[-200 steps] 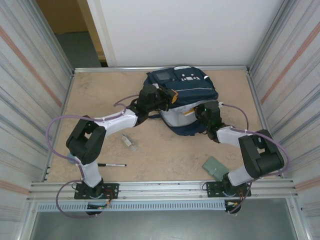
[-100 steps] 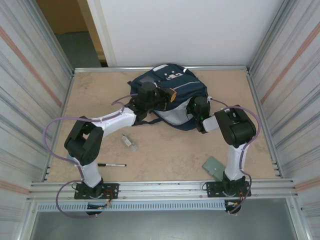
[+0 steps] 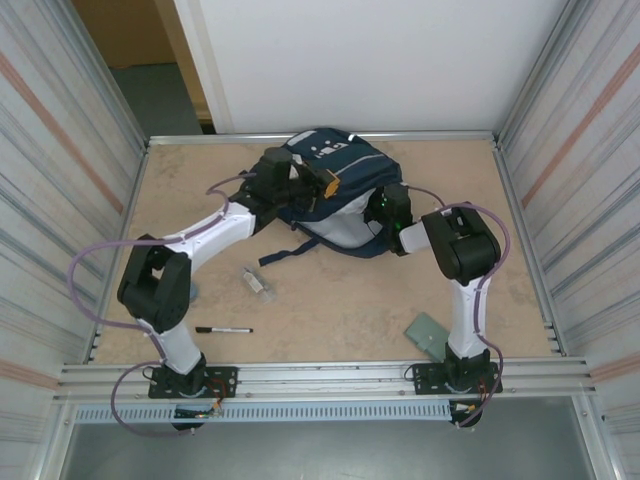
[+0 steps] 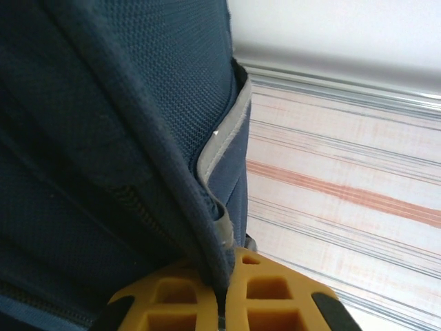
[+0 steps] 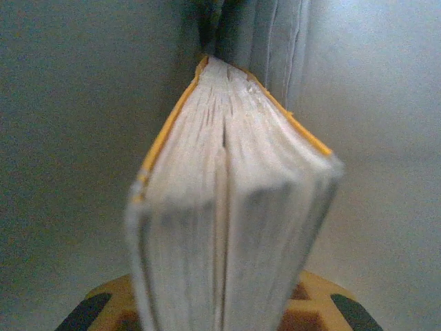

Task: Pack the student bag

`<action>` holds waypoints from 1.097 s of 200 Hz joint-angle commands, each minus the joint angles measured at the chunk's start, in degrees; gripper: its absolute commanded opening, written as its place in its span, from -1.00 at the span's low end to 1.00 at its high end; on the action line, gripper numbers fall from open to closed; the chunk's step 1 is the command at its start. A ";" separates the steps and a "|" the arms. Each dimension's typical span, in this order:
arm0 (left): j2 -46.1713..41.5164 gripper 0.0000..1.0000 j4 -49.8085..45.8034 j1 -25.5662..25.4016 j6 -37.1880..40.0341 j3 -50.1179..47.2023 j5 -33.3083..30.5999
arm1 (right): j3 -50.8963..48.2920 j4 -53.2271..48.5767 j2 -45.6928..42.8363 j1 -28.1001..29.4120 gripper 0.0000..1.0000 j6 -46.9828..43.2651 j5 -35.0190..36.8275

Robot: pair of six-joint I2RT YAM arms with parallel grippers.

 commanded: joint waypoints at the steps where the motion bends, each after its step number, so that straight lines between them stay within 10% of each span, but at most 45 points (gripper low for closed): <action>1: -6.10 -1.00 2.80 0.79 3.60 2.46 9.63 | 3.66 1.03 1.35 -0.45 -0.86 0.66 -4.82; 50: -2.60 -1.00 -1.29 2.20 4.00 8.09 21.98 | 11.18 -4.92 2.80 -0.64 -0.77 -0.34 -8.53; 219: -8.46 -1.00 -4.82 7.61 9.99 -1.15 14.94 | 5.22 -25.48 -9.44 -5.12 0.07 -6.55 -12.53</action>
